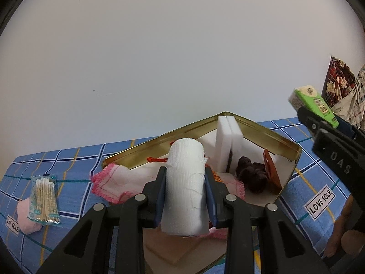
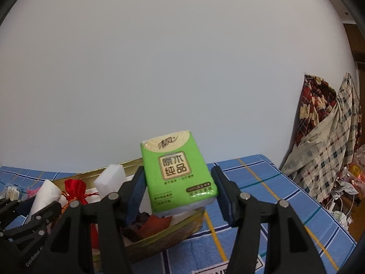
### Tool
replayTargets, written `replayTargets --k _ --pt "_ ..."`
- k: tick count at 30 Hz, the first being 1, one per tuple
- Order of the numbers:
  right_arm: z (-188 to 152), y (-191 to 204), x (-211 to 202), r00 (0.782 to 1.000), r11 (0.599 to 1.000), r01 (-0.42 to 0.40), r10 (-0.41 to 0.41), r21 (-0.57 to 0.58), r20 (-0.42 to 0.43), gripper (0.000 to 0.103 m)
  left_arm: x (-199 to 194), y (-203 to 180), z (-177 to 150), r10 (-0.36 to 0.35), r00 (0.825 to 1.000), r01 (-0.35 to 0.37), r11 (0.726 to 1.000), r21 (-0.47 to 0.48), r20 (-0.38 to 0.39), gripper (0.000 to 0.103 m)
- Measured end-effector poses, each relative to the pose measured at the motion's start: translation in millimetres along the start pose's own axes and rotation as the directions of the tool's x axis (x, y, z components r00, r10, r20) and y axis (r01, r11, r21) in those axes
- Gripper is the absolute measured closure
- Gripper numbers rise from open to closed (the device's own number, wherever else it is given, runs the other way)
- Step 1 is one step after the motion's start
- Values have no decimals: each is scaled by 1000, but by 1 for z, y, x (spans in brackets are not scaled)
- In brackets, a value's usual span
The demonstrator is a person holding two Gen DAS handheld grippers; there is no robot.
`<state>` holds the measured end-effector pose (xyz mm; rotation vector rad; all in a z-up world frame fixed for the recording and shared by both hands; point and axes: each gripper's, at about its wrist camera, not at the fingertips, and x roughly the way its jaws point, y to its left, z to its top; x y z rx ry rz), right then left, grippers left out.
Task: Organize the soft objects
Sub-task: 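Bring both held items over the tin tray, then open the right gripper to drop the tissue pack while the left releases the white roll into the tray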
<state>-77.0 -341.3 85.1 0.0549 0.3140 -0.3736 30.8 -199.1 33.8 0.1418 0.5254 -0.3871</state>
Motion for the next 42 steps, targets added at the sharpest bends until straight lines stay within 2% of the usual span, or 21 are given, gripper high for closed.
replayTargets --k 13,22,31,35,38,42 --pt "-5 1 30 999 1000 13 -14 -22 -52 45 9 -24 8 14 1000 -14 999 35 -3 70" --pt "-9 -1 45 991 999 -46 48 20 -122 45 9 -22 9 17 999 -15 999 42 -27 70" --pt "-18 6 57 981 997 -79 78 0 -179 45 20 -23 12 24 998 -21 998 51 -66 70" --pt "-19 10 60 976 995 -99 97 -3 -196 45 28 -19 11 15 996 -14 1000 18 -89 70" --pt "-21 11 63 971 992 -123 122 8 -206 45 27 -19 11 33 995 -31 999 20 -93 69" --pt "-22 18 62 966 988 -154 148 -8 -210 44 20 -27 9 71 994 -65 995 75 -80 69"
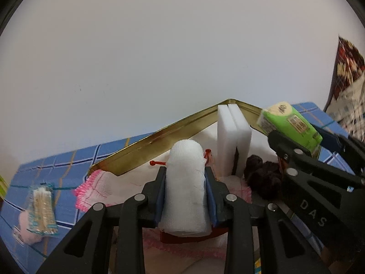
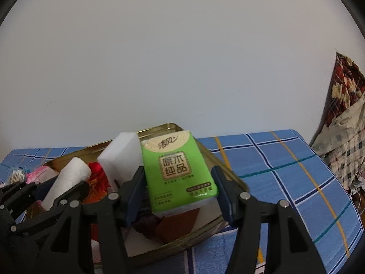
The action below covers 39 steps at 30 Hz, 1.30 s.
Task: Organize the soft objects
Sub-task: 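Open the right gripper to drop the tissue pack while the left releases the white roll into the tray, then withdraw both grippers from the tray toward the pink puff and swab packet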
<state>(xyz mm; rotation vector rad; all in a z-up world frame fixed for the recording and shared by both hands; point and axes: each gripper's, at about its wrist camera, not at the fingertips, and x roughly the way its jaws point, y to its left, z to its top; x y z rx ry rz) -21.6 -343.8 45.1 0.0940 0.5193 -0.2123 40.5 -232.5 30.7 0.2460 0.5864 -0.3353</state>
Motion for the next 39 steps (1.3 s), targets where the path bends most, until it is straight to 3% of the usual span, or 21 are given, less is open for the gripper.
replayTargets --k 2,3,4,5,6,10,19,25,29,34,39 --pt "-1 1 -1 1000 1000 -21 21 -4 7 43 -5 -1 -1 -8 1000 8 1000 4 0 66" --pt "-1 2 -3 999 999 -46 46 -6 13 42 -8 -1 -2 -21 1000 21 1000 -1 -2 55" --pt "-1 6 -5 998 999 -52 52 -8 21 30 -11 0 -2 -38 999 38 999 -11 -3 35" --pt "-1 7 -8 998 999 -51 51 -8 39 10 -16 1 -3 -49 999 49 999 -23 7 26" --pt "-1 7 -14 996 999 -47 47 -2 73 1 -23 2 -4 -49 998 50 998 -33 31 19" --pt "1 6 -25 990 999 -37 35 13 139 0 -42 1 -8 -37 995 39 999 -22 87 18" --pt "3 4 -26 992 999 -6 1 32 129 0 -46 29 -22 -47 995 55 995 -89 83 18" --pt "-3 -1 -44 981 998 -10 -2 61 193 0 -61 38 -32 4 992 7 996 -90 123 18" --pt "-7 -5 -55 964 995 22 -48 101 260 0 -73 42 -38 112 972 -97 992 -79 209 18" --pt "-11 1 -69 947 991 75 -105 107 304 0 -67 45 -48 155 957 -148 988 -49 244 18" --pt "-17 8 -77 938 988 112 -139 104 318 0 -70 41 -51 150 958 -146 989 -35 245 18"
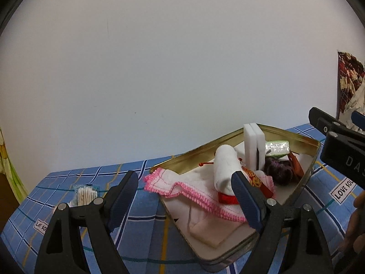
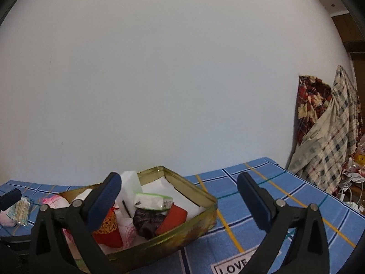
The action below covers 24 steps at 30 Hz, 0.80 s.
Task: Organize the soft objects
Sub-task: 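Withdraw both grippers from the tray toward the pink puff and swab packet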
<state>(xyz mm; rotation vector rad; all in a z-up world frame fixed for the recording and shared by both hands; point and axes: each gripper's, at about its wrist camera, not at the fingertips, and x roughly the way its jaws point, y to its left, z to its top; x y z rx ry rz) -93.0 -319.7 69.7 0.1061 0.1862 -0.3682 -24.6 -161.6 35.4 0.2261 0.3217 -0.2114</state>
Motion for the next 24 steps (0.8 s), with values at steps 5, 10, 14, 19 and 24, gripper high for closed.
replayTargets --k 5,10,14,19,24 --pt "-4 3 -16 1000 1000 23 -23 6 2 0 -11 5 -5 -24 1000 24 1000 -13 7 18" --pt "-6 2 -41 999 999 36 -37 24 37 0 -32 15 -8 -37 999 37 999 -13 20 17" --pt "-7 8 -57 998 999 39 -39 4 53 0 -43 19 -12 -43 999 44 999 -7 28 18" --pt "-8 17 -68 998 999 32 -32 -19 49 0 -47 31 -15 -60 998 60 998 -34 5 17" --pt "-13 30 -71 1000 1000 13 -13 -16 15 0 -46 45 -19 -74 997 73 995 -75 -15 18"
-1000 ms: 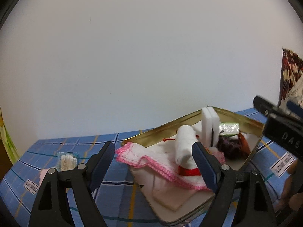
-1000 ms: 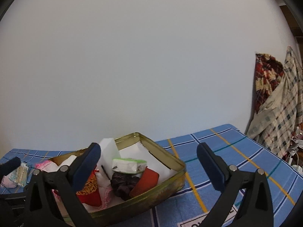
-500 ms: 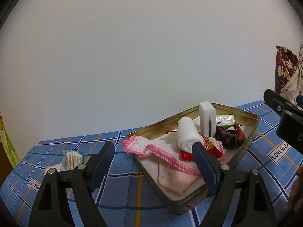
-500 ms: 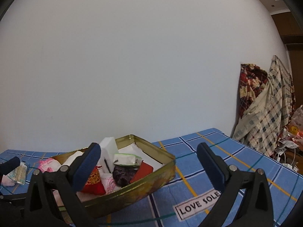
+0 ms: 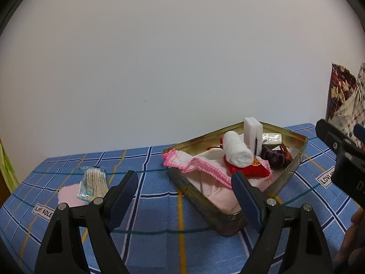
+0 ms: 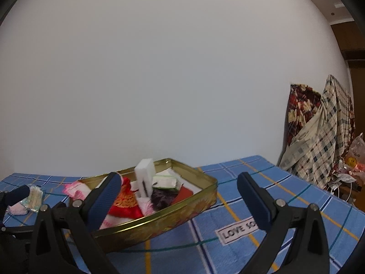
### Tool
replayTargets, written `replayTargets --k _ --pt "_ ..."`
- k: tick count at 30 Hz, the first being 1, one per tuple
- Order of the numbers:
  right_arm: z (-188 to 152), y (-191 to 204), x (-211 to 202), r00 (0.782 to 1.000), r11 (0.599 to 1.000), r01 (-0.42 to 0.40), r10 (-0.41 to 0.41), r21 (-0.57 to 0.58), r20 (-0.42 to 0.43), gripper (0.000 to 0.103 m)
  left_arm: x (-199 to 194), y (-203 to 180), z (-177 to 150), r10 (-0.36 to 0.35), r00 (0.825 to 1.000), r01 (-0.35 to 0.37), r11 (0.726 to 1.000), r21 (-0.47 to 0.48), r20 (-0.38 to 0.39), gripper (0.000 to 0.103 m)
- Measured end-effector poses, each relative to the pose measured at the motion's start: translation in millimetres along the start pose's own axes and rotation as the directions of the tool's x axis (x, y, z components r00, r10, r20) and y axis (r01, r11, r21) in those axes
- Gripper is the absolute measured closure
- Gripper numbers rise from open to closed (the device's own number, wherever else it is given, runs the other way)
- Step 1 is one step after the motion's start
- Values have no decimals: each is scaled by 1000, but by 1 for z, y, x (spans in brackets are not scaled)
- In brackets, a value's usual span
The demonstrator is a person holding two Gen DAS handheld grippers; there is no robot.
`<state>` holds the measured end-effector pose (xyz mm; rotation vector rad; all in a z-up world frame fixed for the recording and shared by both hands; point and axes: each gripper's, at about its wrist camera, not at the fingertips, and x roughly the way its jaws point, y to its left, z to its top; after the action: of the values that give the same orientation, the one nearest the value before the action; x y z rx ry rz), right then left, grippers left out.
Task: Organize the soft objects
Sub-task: 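Withdraw both grippers from the tray toward the pink puff and swab packet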
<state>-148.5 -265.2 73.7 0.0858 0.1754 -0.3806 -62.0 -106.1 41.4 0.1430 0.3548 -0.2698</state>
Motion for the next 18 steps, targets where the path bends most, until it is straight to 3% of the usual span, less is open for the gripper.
replayTargets --k 10,18 --pt "-6 46 0 997 997 -70 70 -31 -22 0 -2 40 -5 60 998 -60 998 3 17 17" --pt "-11 97 7 986 987 -157 154 -46 -61 0 6 82 -9 98 995 -98 995 -25 -19 17"
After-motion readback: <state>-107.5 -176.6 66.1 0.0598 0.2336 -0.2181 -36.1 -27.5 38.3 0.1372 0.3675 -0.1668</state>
